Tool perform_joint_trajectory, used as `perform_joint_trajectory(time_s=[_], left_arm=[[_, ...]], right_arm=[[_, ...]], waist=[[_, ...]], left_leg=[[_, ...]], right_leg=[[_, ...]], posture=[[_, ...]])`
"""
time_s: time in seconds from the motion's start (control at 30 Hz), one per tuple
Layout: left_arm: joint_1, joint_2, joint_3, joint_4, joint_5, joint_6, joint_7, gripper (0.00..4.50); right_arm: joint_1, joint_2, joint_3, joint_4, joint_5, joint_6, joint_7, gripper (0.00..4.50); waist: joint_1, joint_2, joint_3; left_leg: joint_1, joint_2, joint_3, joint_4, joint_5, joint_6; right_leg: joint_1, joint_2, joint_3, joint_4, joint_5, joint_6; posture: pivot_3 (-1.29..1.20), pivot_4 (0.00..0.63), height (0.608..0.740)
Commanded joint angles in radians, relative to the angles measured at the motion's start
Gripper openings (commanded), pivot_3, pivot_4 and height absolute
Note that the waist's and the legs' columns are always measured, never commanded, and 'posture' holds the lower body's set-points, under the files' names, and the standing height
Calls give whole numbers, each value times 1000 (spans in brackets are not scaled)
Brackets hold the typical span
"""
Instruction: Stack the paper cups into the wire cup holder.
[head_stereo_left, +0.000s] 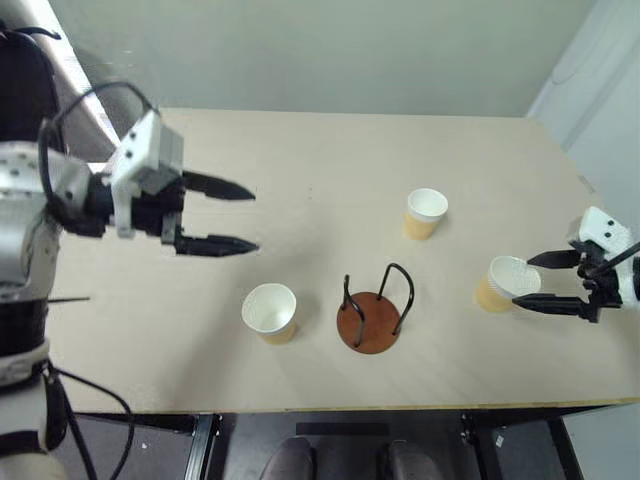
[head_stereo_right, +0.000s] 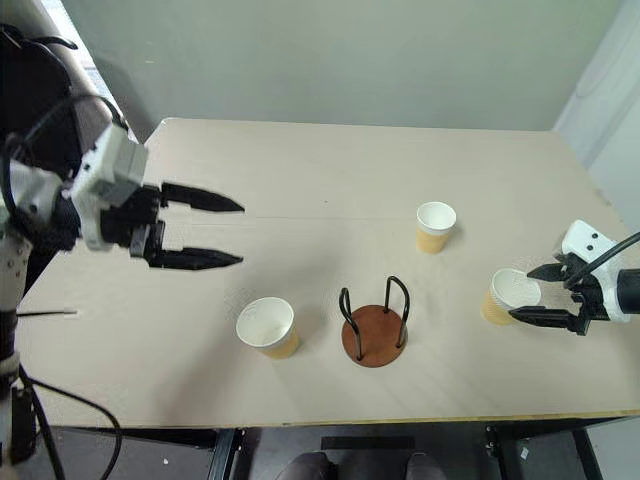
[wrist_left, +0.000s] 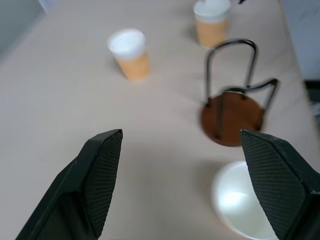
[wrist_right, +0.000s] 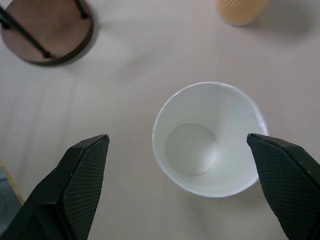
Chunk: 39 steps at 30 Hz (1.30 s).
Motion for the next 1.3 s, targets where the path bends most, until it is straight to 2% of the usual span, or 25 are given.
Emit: perform_joint_trajectory(time_s=[0.03, 0.23, 0.37, 0.47, 0.57, 0.7, 0.9, 0.93, 1.17, 1.23, 1.3], left_arm=[[117, 27, 145, -139, -100, 122, 77, 3969], [303, 86, 288, -236, -191, 197, 89, 3969], [348, 148, 342, -217, -207, 197, 77, 3969], [363, 157, 344, -217, -213, 181, 98, 3969], [361, 154, 342, -227, -228, 181, 124, 4021], [364, 166, 340, -228, -236, 174, 131, 4021], [365, 184, 326, -204, -229, 148, 131, 4021], [365, 183, 320, -204, -228, 144, 133, 4021], [368, 183, 295, -188, -217, 112, 138, 4021], [368, 184, 291, -183, -215, 105, 138, 4021], [366, 184, 285, -181, -216, 101, 139, 4021]], right_arm=[[-21, 8, 13, -8, -3, -4, -3, 4500], [-79, 41, 114, 7, -51, -33, 1, 4500], [-155, 81, 195, 50, -91, -59, 11, 4500], [-197, 116, 240, 74, -120, -77, 14, 4500], [-225, 138, 261, 84, -128, -75, 25, 3904], [-223, 133, 290, 90, -166, -105, 41, 2515], [-224, 100, 286, 64, -189, -122, 77, 178], [-223, 84, 282, 55, -190, -124, 89, 15], [-252, -60, 244, -15, -205, -167, 185, 15], [-337, -53, 210, -36, -135, -142, 216, 15], [-490, 6, 180, -54, -23, -79, 233, 15]], waist=[[-5, 0, 0], [-12, -1, 0], [-14, -1, 0], [-11, -1, 0], [-12, -1, 0], [-11, -1, 0], [-11, -1, 0], [-11, -1, 0], [-11, -1, 1], [-13, -1, 1], [-24, 0, 1]], left_leg=[[0, 0, 0, 0, 0, 0], [3, 1, 1, -2, 1, -2], [4, 2, 1, -3, 1, -3], [4, 1, 0, -4, 1, -3], [4, 2, 0, -4, 1, -3], [3, 2, 0, -4, 1, -3], [2, 2, 0, -4, 1, -4], [1, 2, -1, -4, 1, -4], [1, 2, -1, -5, 0, -6], [1, 2, -1, -5, 0, -7], [1, 2, 1, -5, 0, -7]], right_leg=[[0, 0, 0, 1, 0, 0], [0, 1, 0, 3, -1, -3], [-1, 2, 0, 4, -1, -5], [0, 2, 0, 4, -1, -6], [-1, 2, -1, 4, 0, -7], [-1, 2, -2, 3, 0, -8], [-2, 2, -2, 4, 0, -8], [-2, 2, -2, 4, 0, -8], [-3, 1, -2, 3, 0, -8], [-3, 2, -2, 3, 0, -8], [-5, 2, -1, 4, 0, -8]], posture=[[0, 150, 740], [0, 150, 740], [0, 150, 740], [0, 150, 740], [0, 150, 740], [0, 150, 740], [0, 150, 740], [0, 150, 740], [0, 150, 740], [0, 150, 740], [0, 150, 740]])
